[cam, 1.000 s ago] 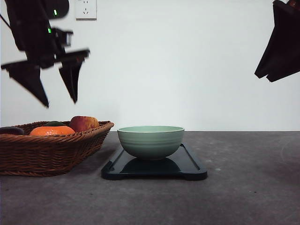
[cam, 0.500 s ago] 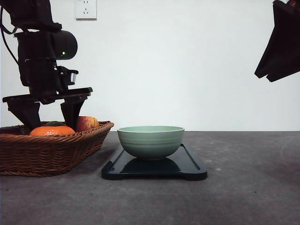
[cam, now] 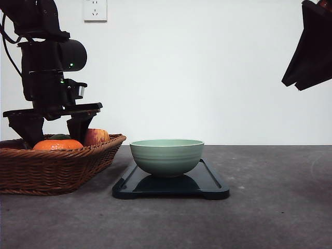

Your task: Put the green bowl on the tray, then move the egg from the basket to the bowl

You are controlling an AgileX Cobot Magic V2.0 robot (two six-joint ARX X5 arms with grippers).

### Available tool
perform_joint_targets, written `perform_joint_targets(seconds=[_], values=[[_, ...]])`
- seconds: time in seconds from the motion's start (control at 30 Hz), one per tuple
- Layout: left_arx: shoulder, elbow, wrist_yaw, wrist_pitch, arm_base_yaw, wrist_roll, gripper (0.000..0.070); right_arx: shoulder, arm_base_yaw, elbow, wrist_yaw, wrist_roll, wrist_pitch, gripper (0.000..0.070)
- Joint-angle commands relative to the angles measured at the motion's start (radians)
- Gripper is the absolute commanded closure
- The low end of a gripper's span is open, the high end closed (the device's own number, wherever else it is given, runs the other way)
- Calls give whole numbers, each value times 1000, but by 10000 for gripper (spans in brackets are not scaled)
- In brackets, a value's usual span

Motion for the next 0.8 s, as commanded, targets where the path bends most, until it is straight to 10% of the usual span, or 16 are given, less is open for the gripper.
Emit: perform_joint_targets(seconds=[0.0, 0.37, 0.77], values=[[24, 22, -5, 5, -3, -4, 275, 8, 6, 3, 3, -8, 13, 501], [25, 22, -5, -4, -3, -4, 522, 8, 6, 3, 3, -8, 13, 501], [-8, 29, -5, -7, -3, -3, 524, 8, 6, 3, 3, -8, 12, 501]])
